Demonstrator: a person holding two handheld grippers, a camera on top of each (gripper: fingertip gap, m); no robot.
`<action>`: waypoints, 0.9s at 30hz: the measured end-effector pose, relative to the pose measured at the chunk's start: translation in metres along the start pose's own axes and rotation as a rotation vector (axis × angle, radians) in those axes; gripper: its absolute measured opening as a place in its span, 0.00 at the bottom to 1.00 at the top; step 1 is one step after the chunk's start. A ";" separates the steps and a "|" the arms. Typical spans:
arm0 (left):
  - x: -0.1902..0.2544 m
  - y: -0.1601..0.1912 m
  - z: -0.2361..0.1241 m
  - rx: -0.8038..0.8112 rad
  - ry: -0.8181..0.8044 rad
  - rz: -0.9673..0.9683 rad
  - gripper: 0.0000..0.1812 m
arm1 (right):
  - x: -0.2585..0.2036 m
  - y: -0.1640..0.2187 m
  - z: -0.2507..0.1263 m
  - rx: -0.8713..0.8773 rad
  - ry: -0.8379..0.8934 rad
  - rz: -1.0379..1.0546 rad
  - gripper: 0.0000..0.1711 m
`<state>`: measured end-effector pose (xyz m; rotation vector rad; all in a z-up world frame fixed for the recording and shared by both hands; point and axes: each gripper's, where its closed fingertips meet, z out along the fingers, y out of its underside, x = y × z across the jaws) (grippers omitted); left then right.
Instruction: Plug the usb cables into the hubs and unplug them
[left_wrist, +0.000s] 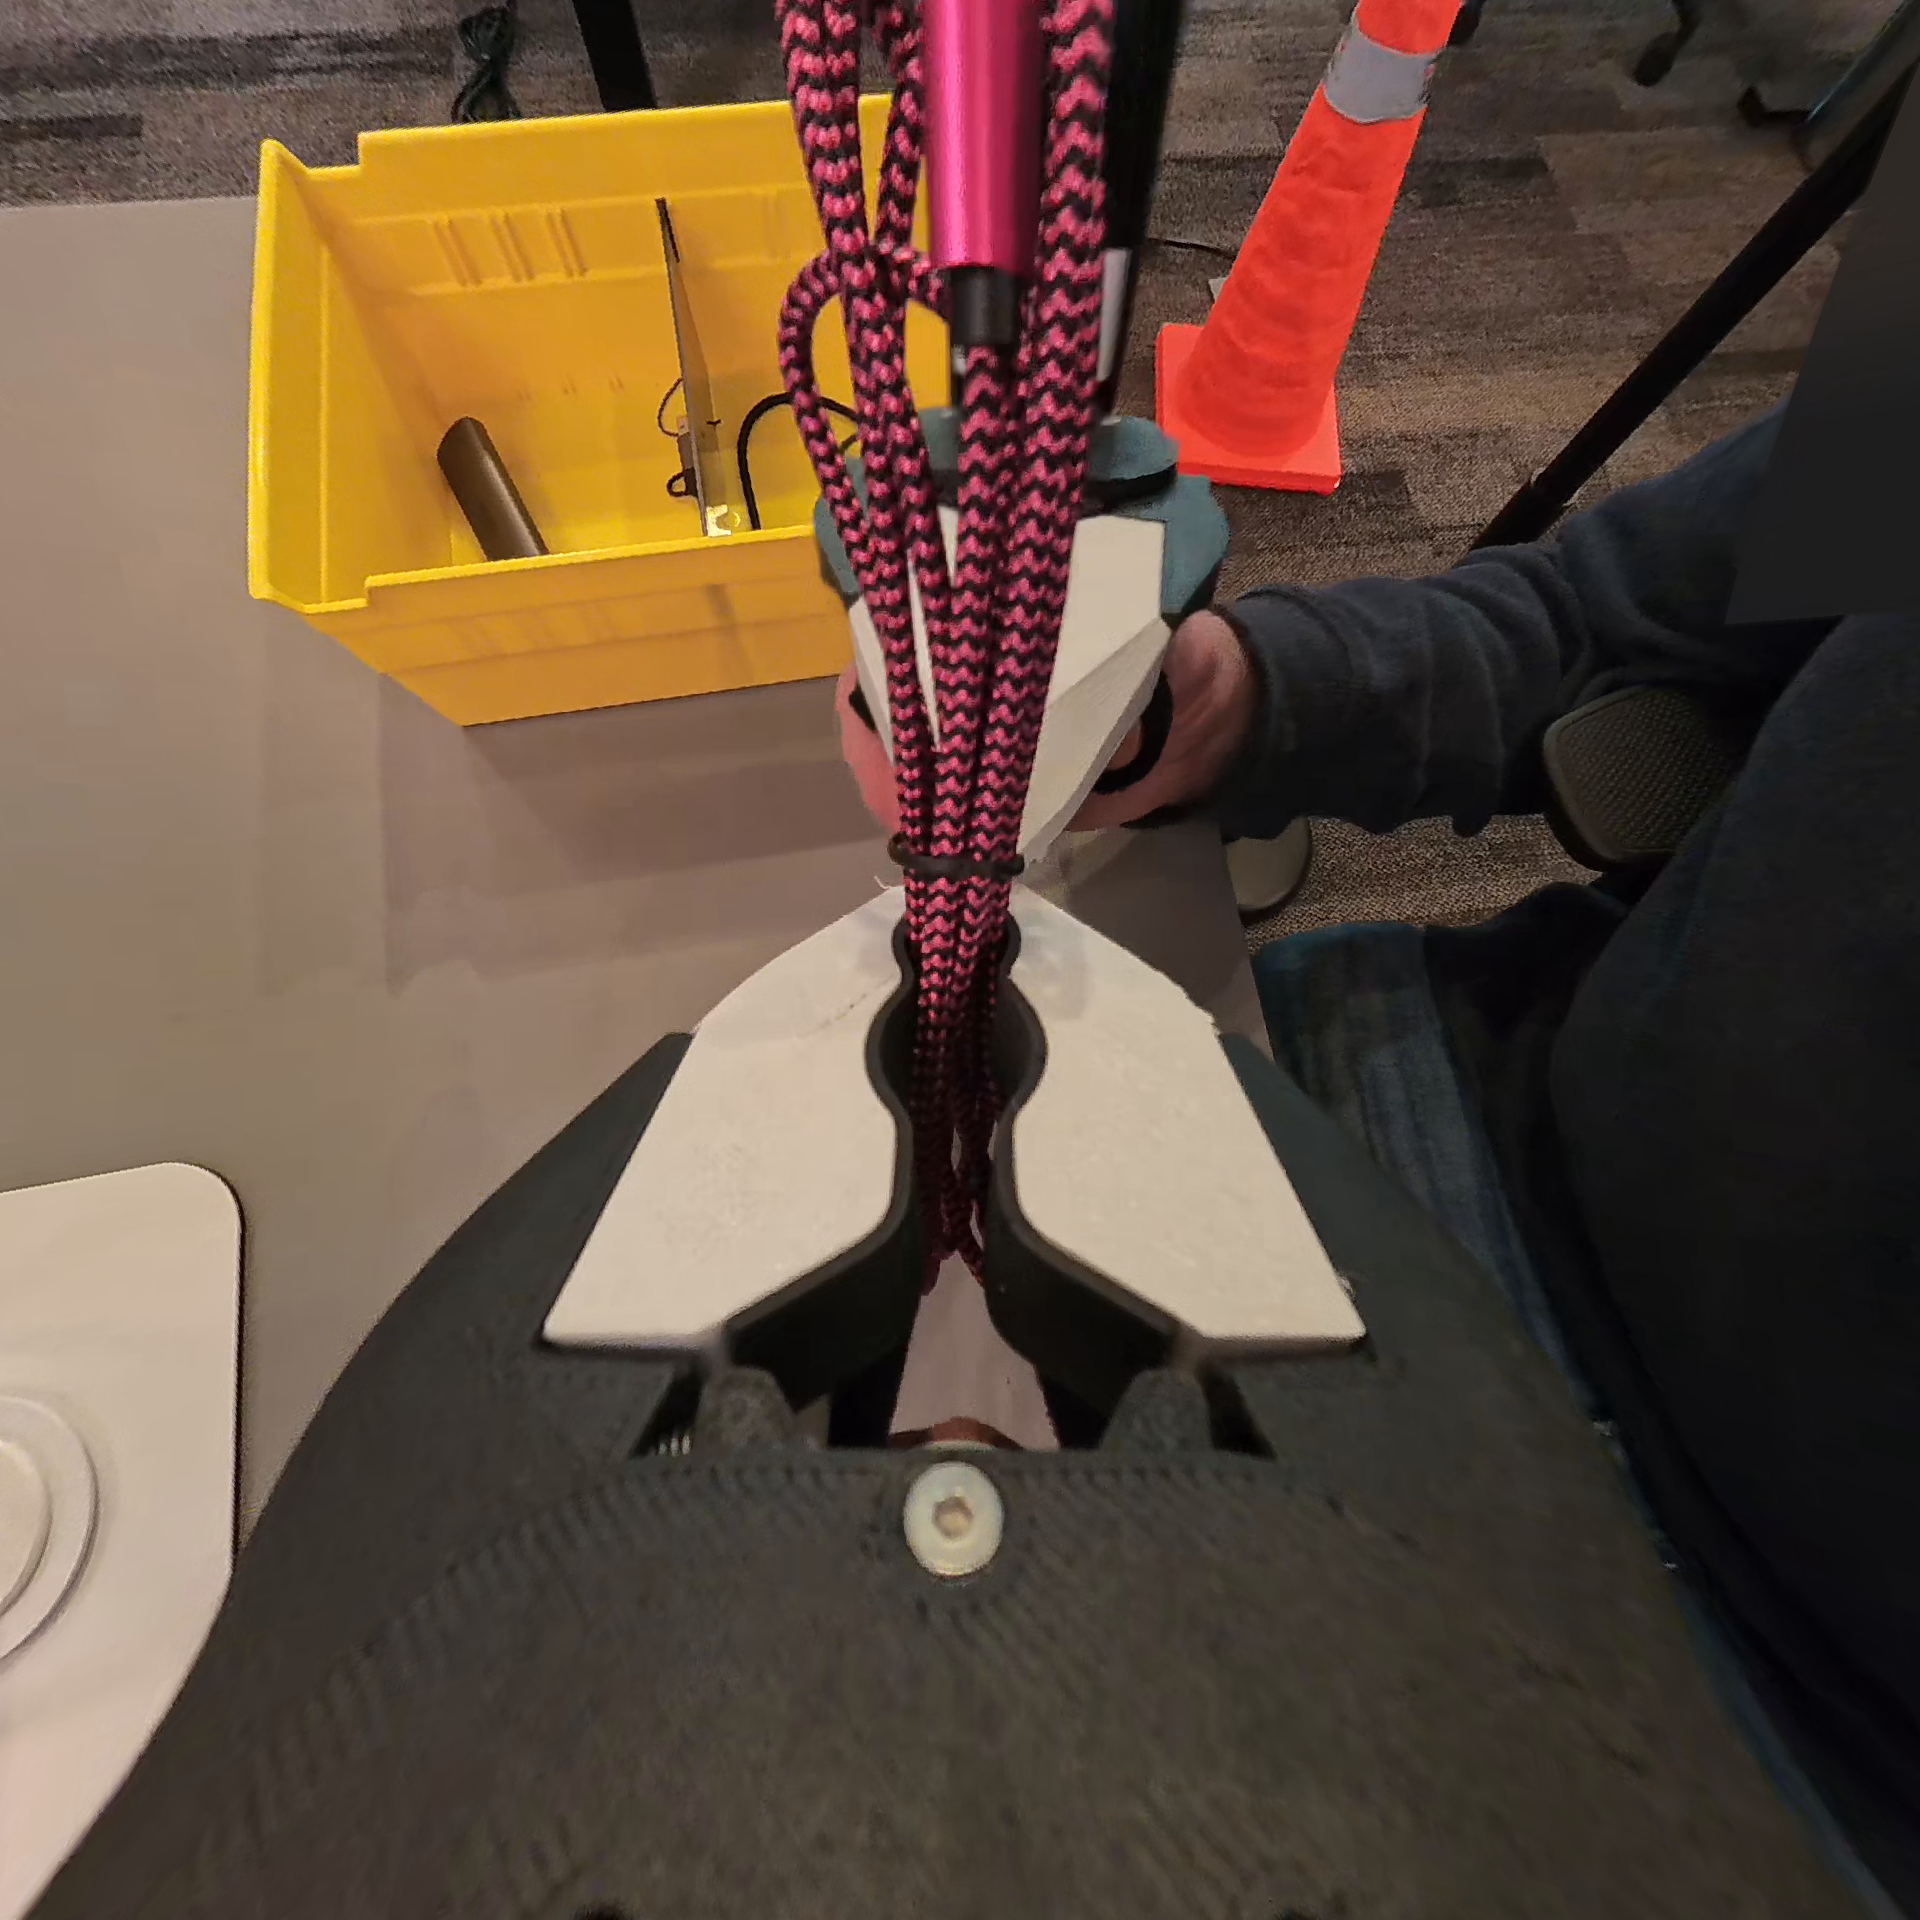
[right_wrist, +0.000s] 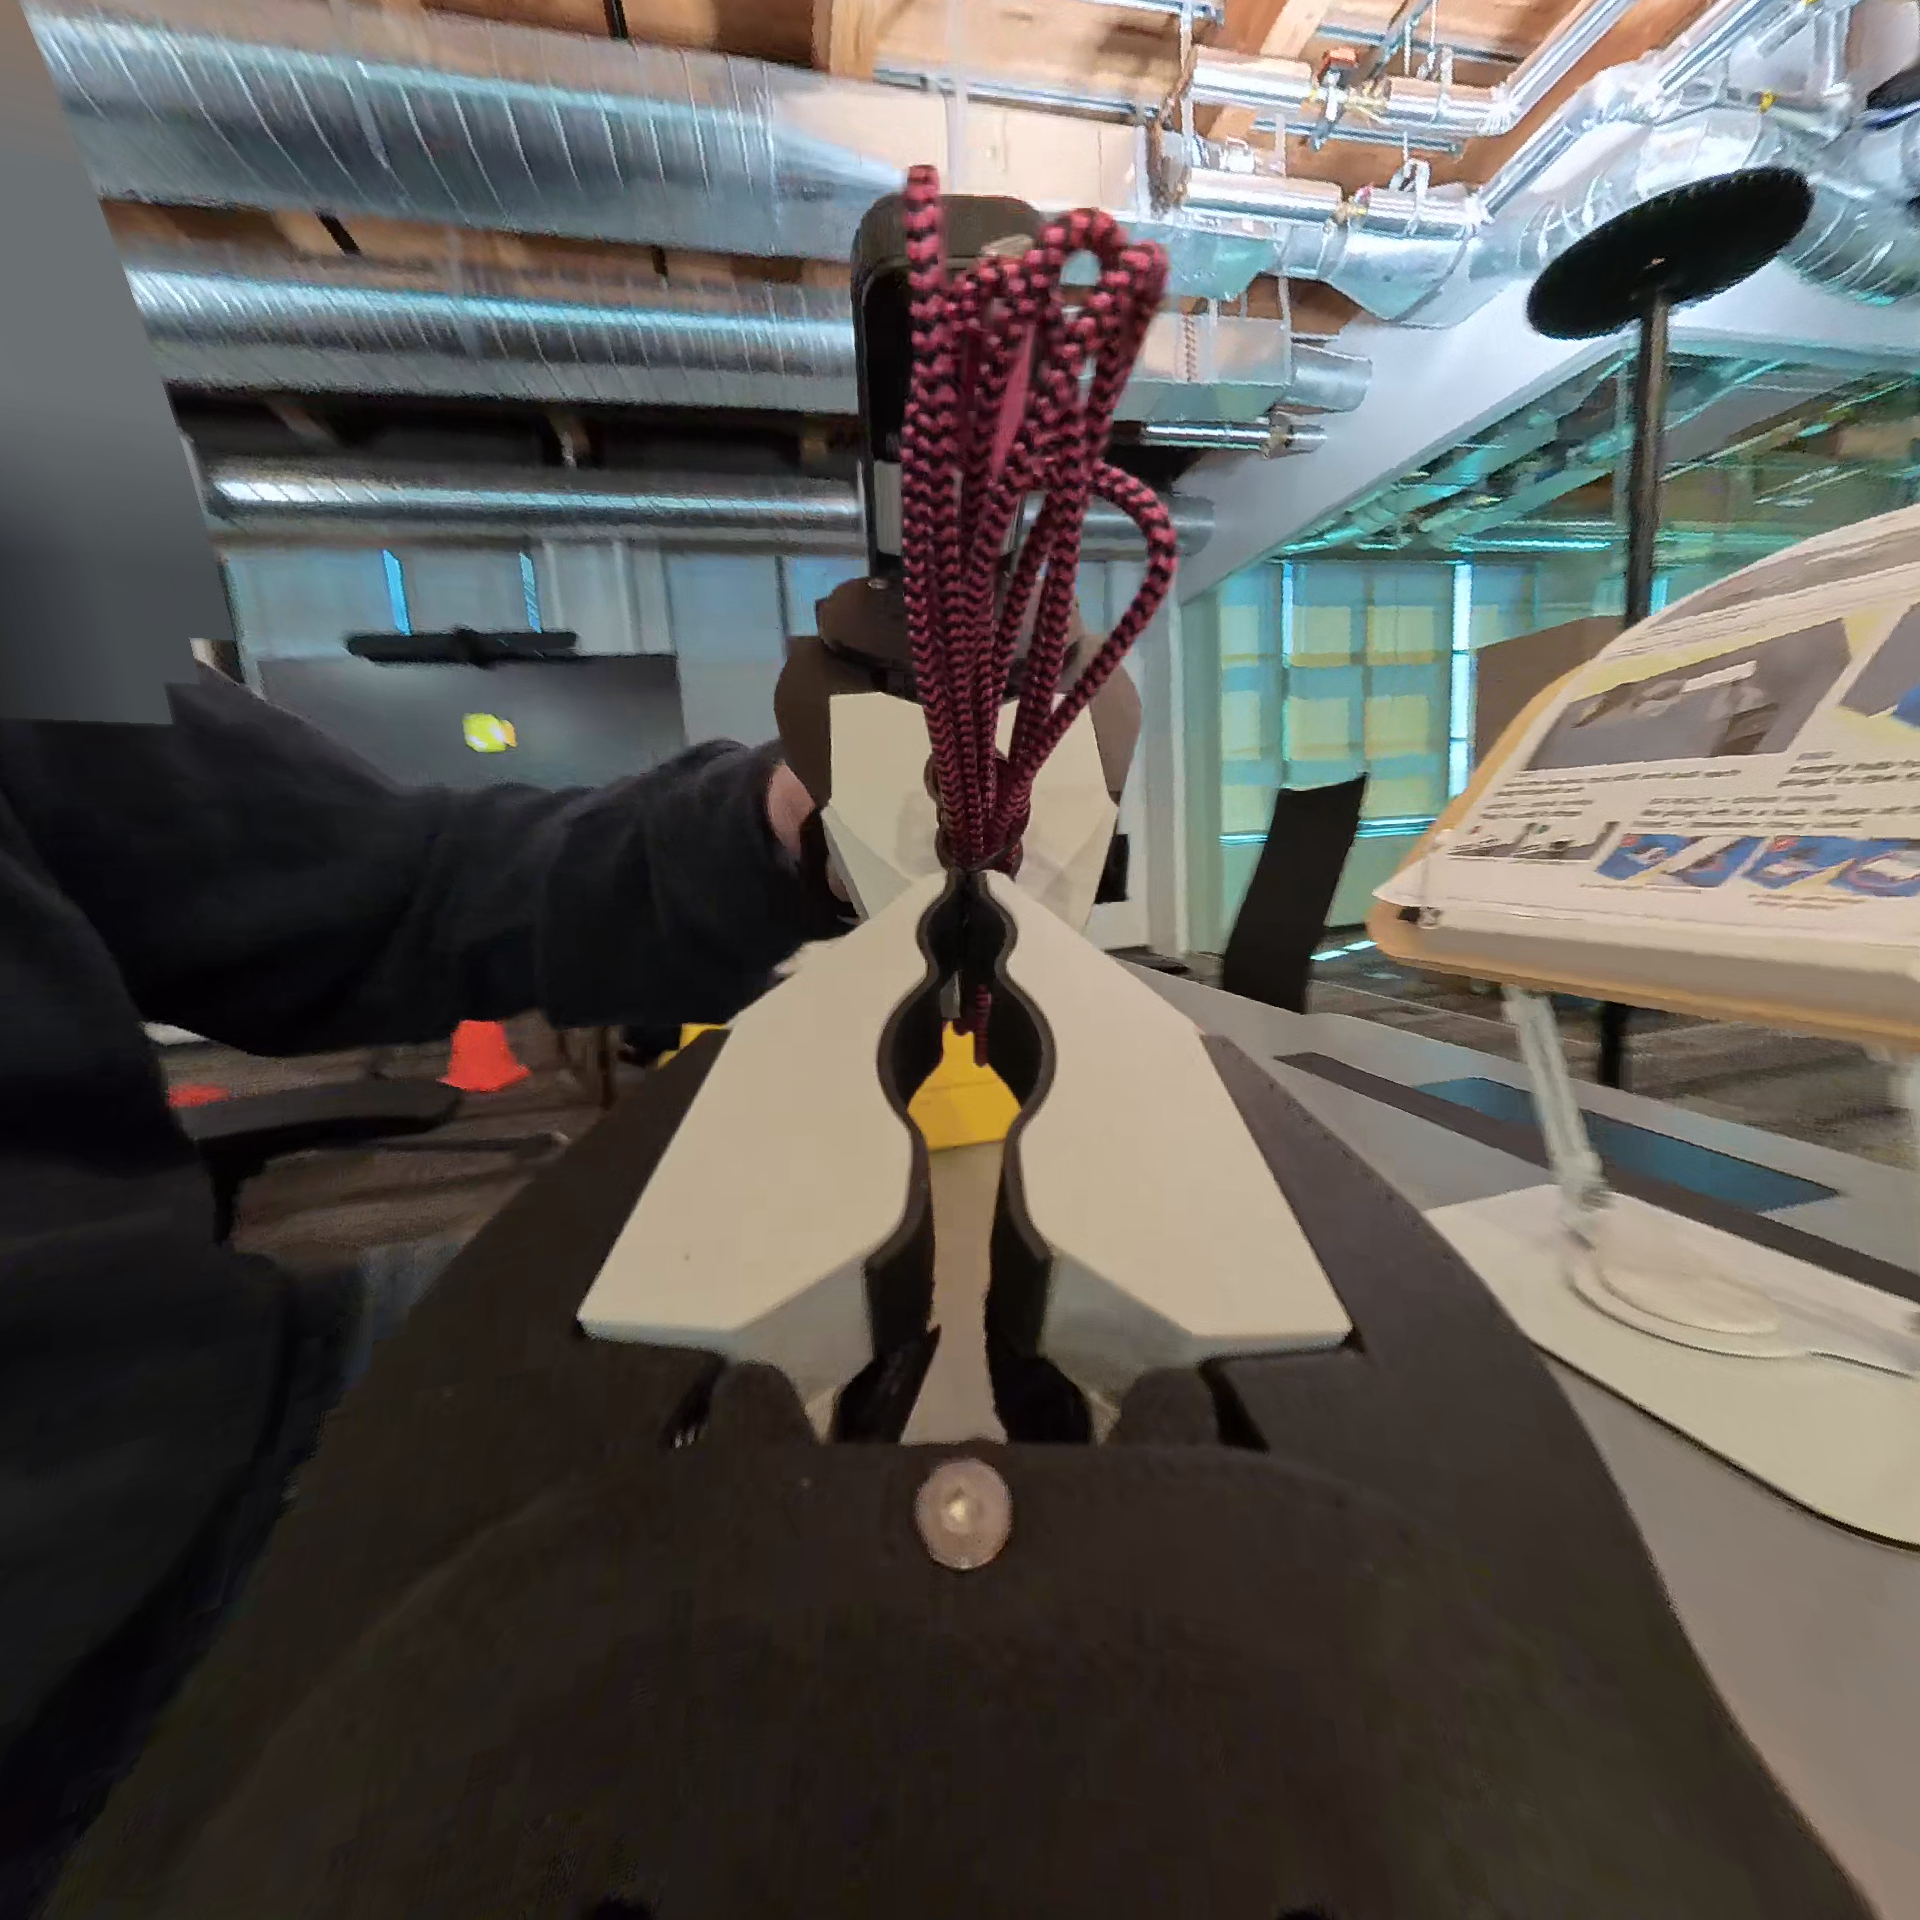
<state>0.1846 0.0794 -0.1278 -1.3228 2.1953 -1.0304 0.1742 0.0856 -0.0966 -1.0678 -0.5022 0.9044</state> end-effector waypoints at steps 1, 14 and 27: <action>0.000 0.001 0.000 -0.004 -0.003 0.001 0.04 | 0.000 0.001 0.001 -0.021 0.022 -0.039 0.00; 0.000 0.007 -0.005 -0.023 -0.016 -0.102 0.04 | 0.009 0.010 0.003 -0.359 0.315 -0.596 0.00; -0.004 0.017 -0.011 -0.083 -0.115 -0.009 0.04 | 0.000 0.015 0.009 -0.333 0.203 -0.414 0.00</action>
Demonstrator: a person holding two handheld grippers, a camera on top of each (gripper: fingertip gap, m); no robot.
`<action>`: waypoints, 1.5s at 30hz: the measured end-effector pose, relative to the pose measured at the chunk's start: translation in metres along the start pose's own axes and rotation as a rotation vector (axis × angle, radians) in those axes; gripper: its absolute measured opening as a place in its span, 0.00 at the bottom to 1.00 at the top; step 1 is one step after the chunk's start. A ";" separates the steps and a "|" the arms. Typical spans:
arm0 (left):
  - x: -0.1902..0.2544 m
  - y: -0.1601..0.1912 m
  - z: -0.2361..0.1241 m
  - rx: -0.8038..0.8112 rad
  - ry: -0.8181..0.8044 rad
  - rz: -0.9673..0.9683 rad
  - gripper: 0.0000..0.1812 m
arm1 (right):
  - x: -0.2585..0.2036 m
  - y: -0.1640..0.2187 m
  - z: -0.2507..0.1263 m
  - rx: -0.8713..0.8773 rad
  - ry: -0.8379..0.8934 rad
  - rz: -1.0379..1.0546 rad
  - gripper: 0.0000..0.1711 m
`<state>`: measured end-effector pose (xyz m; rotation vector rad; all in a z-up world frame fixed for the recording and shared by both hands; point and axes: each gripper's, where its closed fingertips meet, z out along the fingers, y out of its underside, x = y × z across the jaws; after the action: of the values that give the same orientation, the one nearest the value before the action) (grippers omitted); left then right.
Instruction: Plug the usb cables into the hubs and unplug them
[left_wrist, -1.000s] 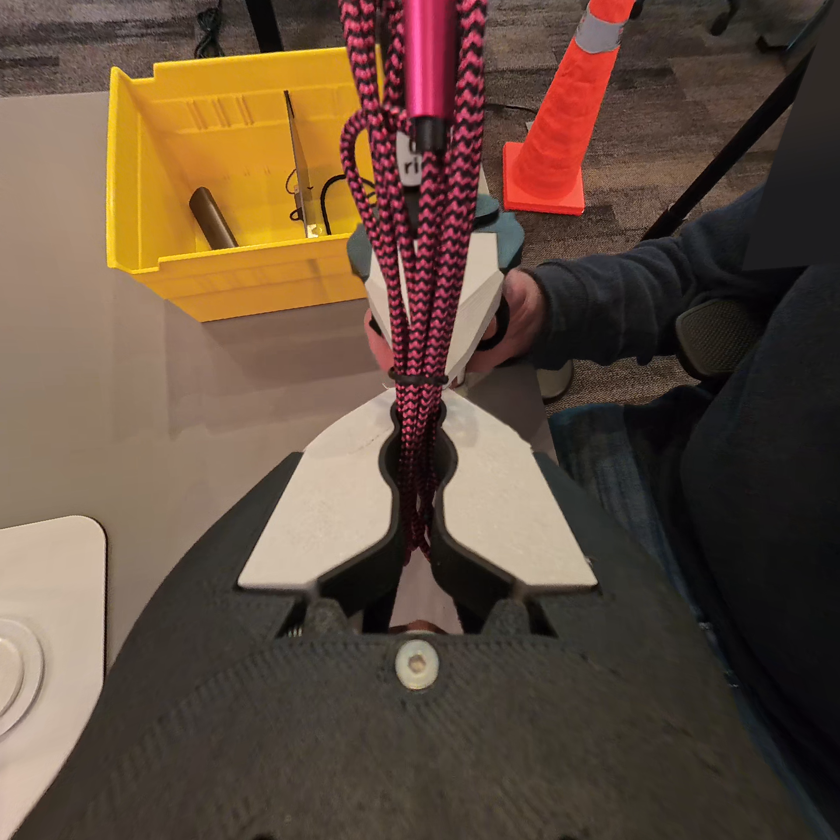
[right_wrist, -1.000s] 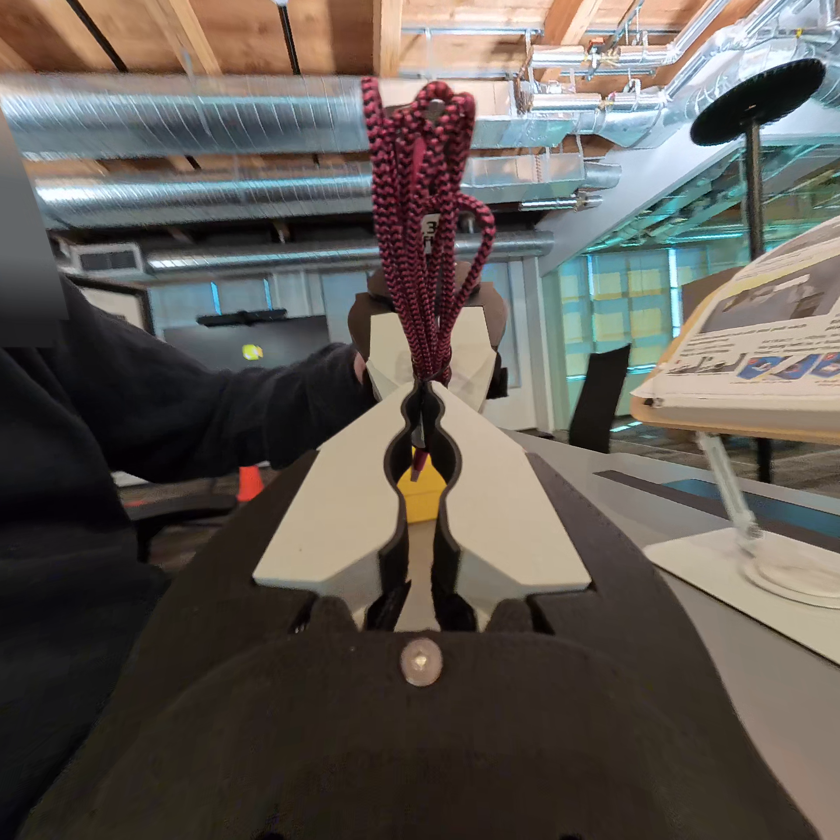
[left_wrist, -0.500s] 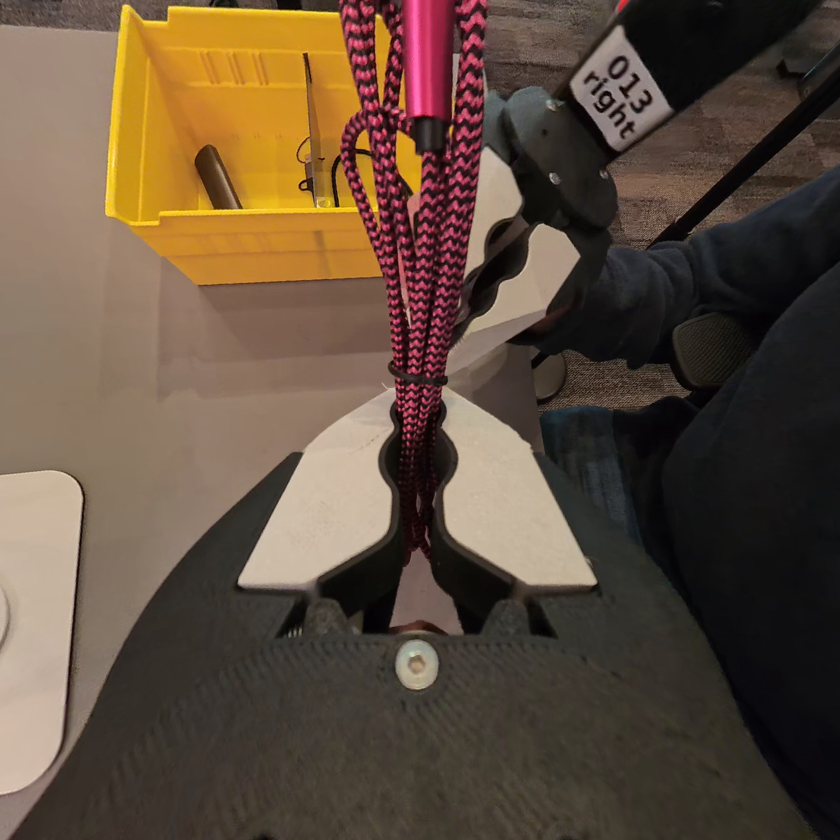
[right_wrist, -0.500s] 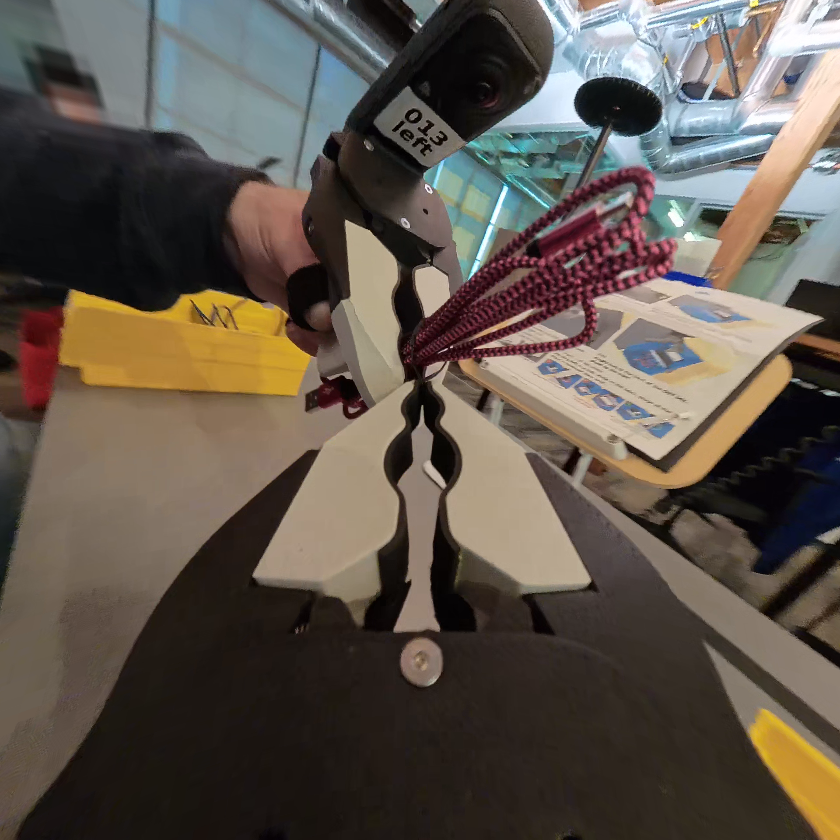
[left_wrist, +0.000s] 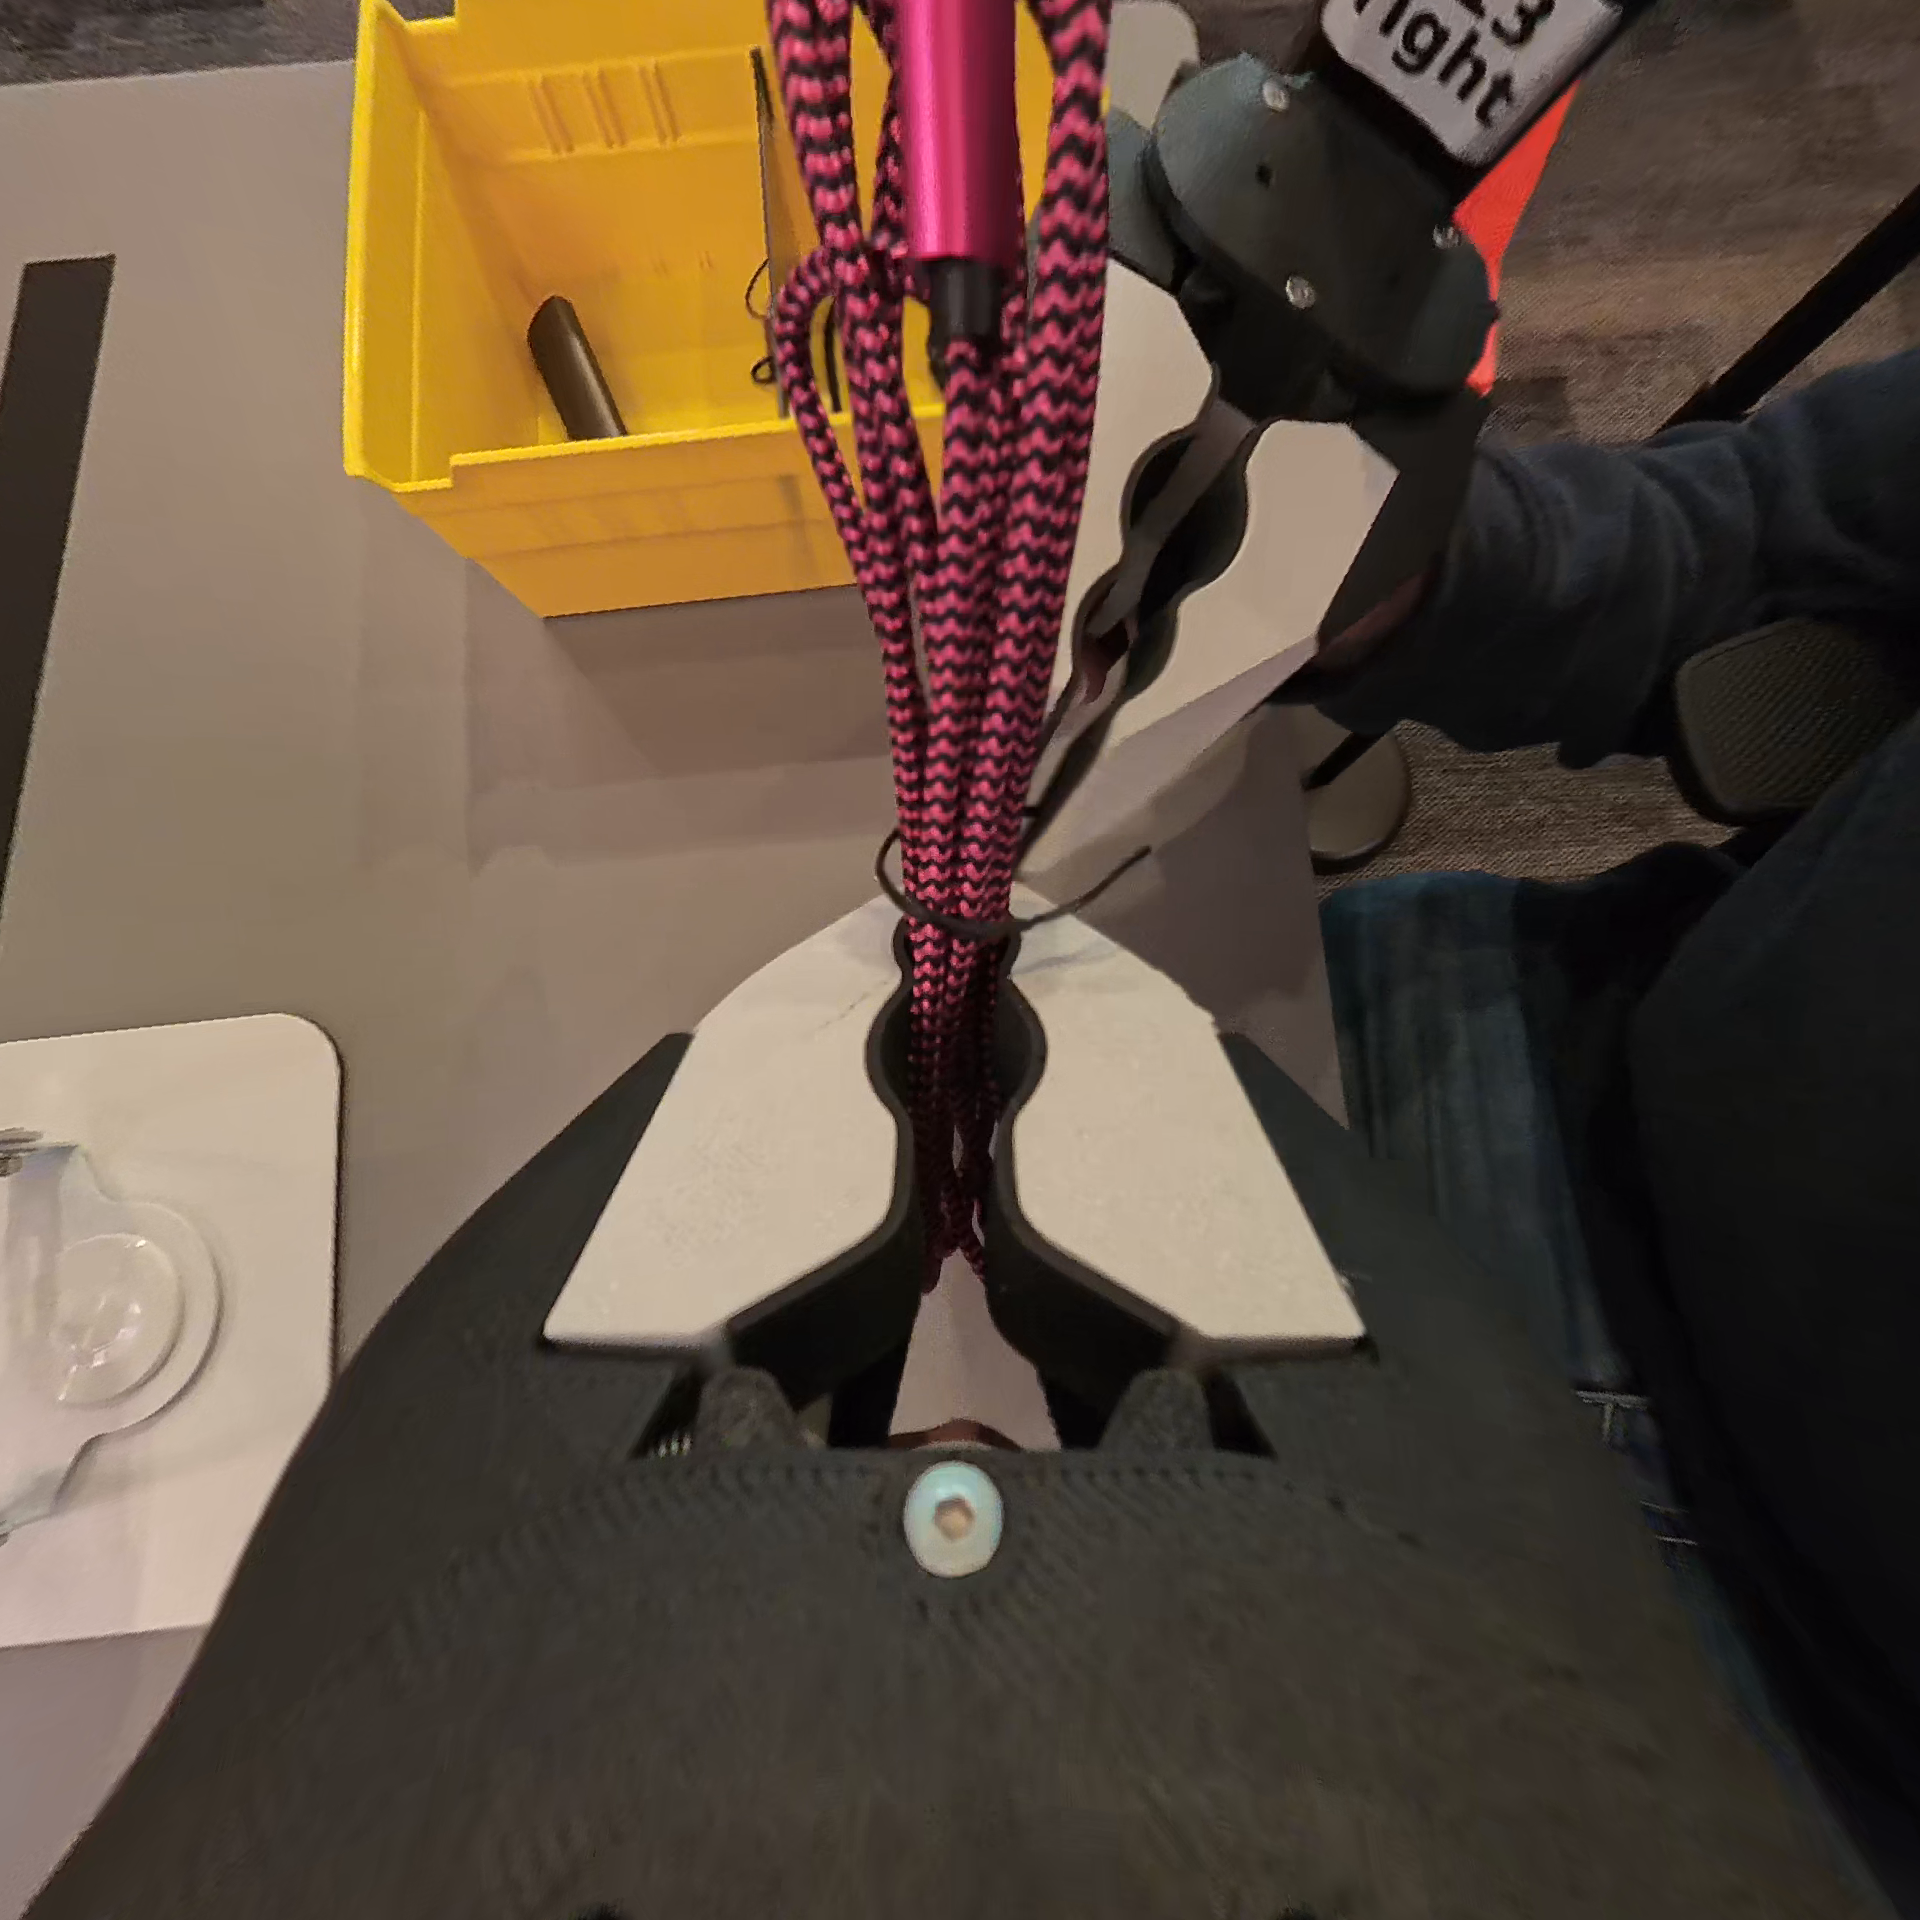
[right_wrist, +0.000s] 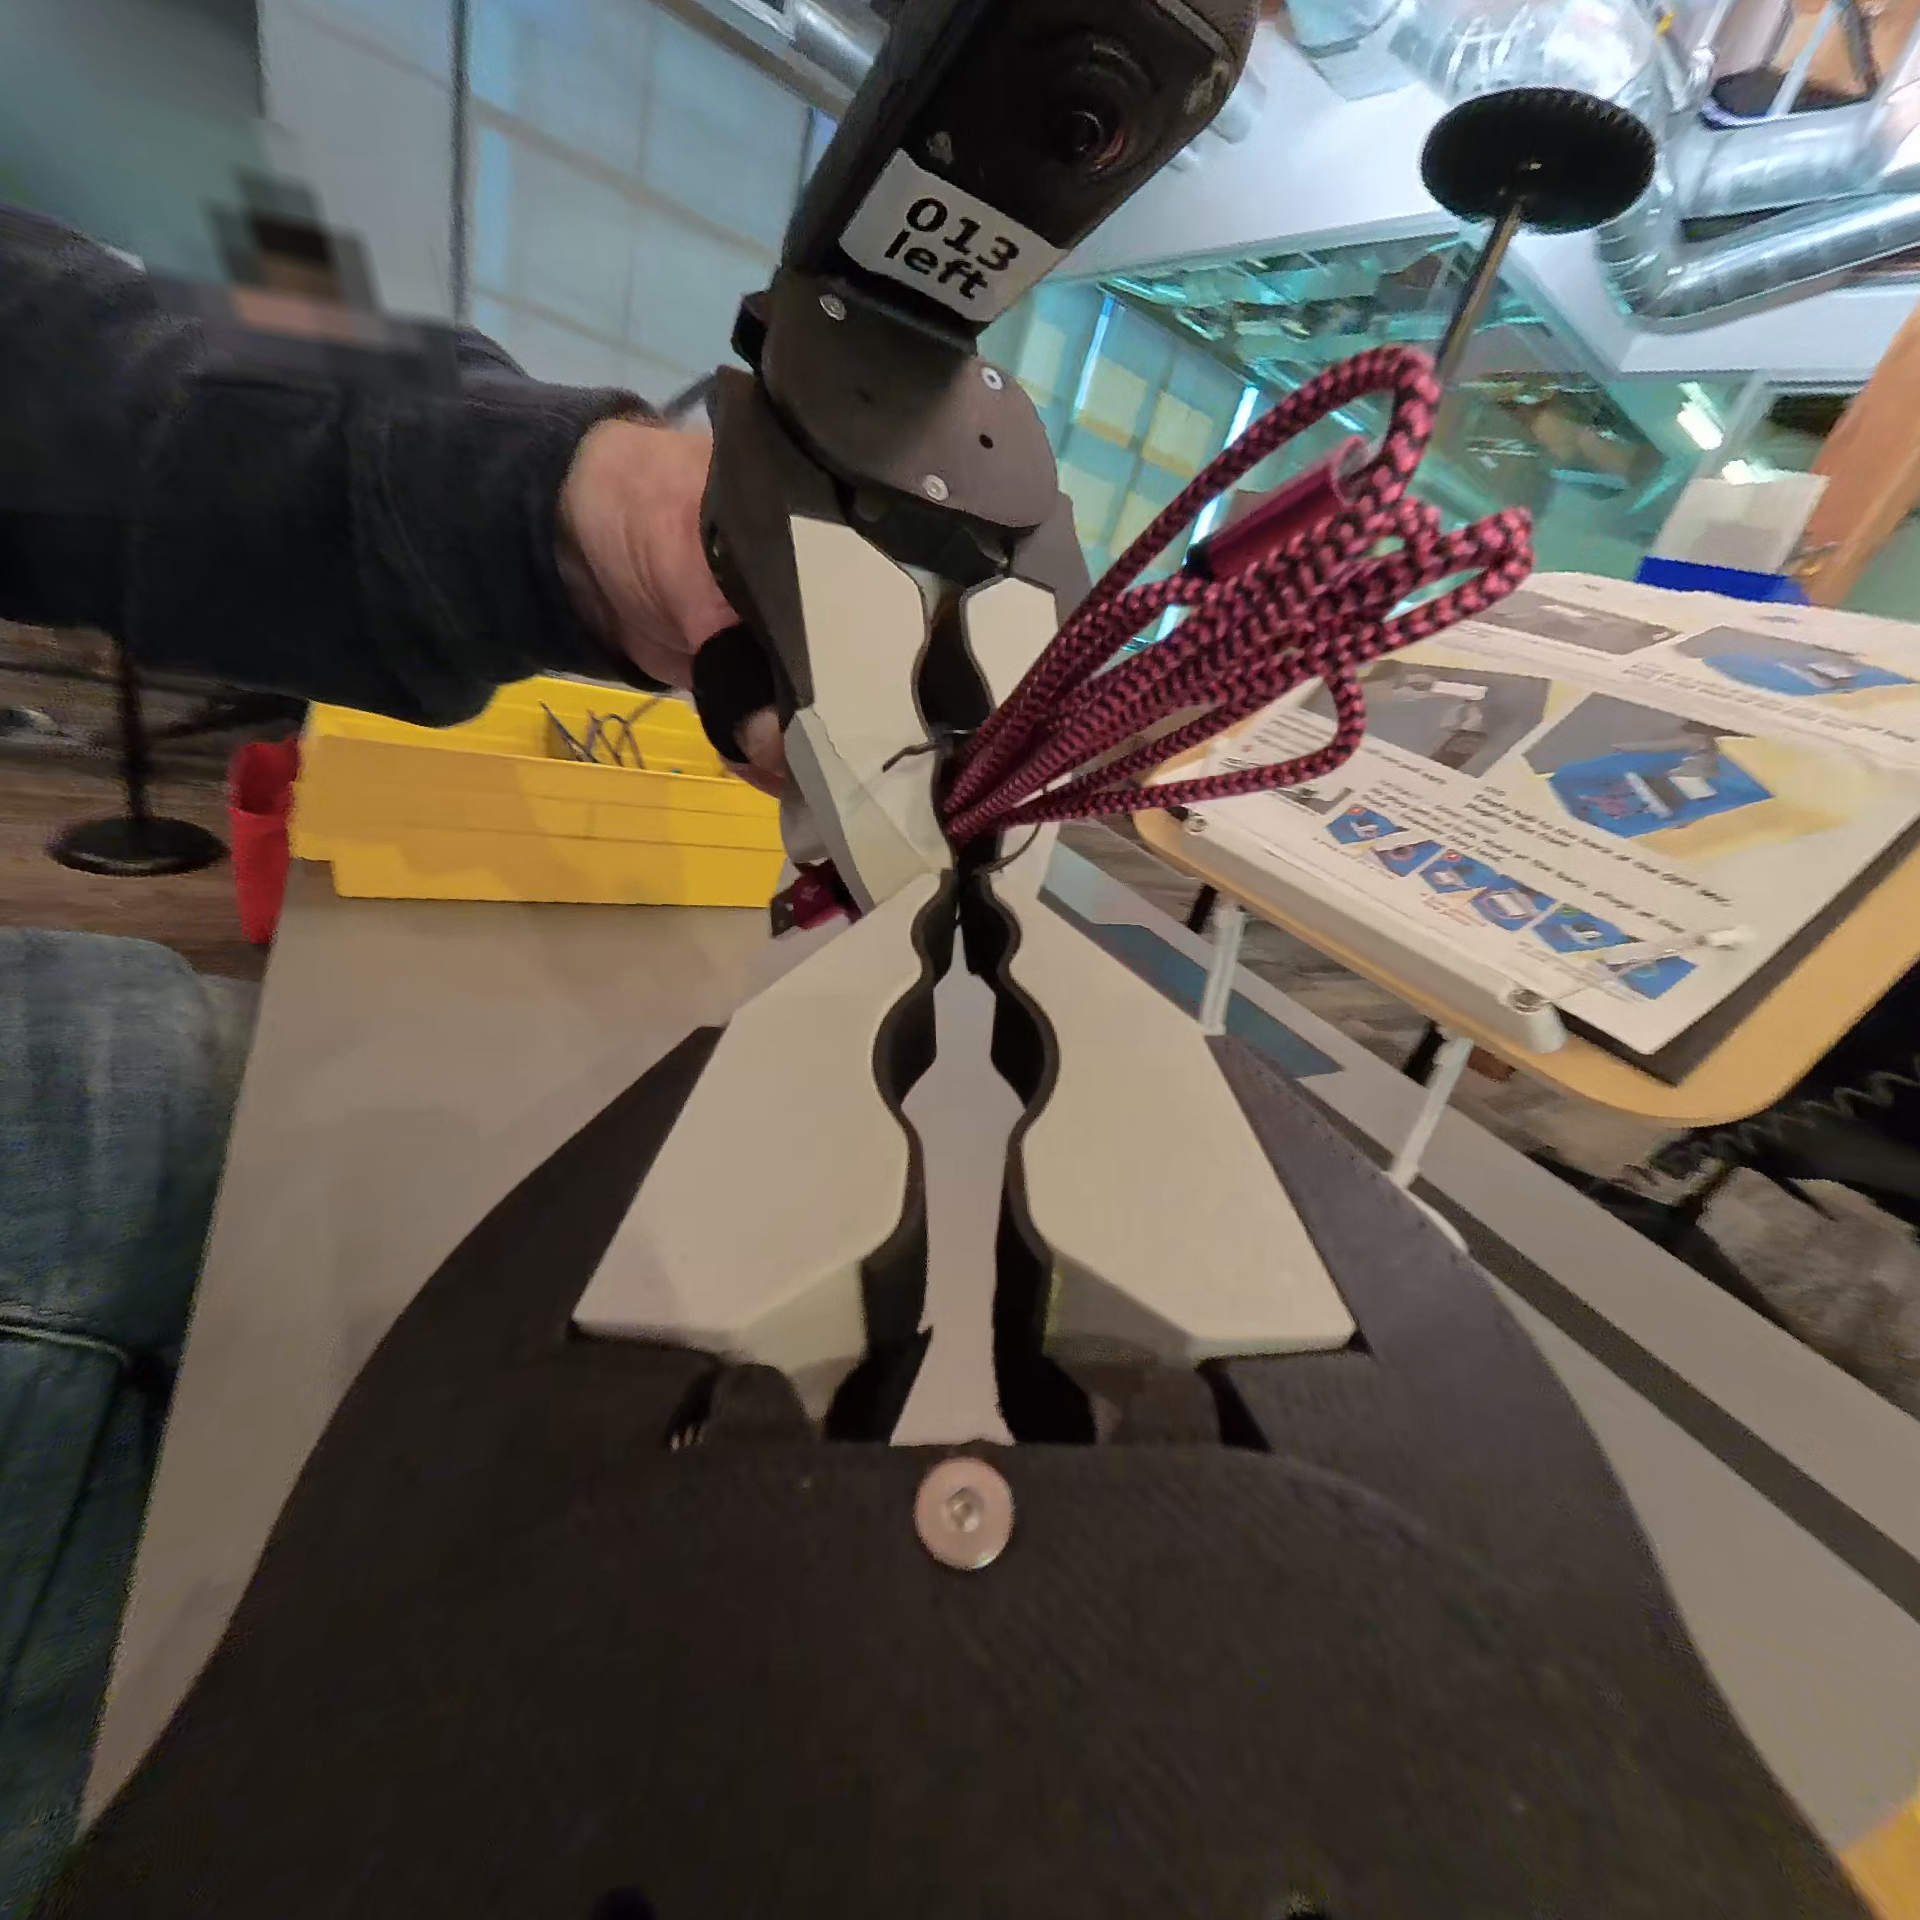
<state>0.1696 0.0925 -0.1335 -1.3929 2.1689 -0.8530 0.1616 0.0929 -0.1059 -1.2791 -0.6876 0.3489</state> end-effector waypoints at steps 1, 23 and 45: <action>-0.002 0.001 0.000 -0.008 -0.019 0.012 0.04 | -0.001 0.000 0.000 0.007 -0.024 0.029 0.03; -0.020 0.005 0.006 -0.107 -0.234 0.099 0.04 | -0.003 0.001 0.005 0.026 -0.102 0.337 0.00; -0.020 0.004 0.005 -0.059 -0.220 0.053 0.04 | -0.004 0.012 -0.004 0.054 -0.166 0.383 0.00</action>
<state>0.1782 0.1108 -0.1397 -1.3805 2.0668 -0.5909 0.1627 0.0912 -0.1187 -1.3387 -0.5649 0.7887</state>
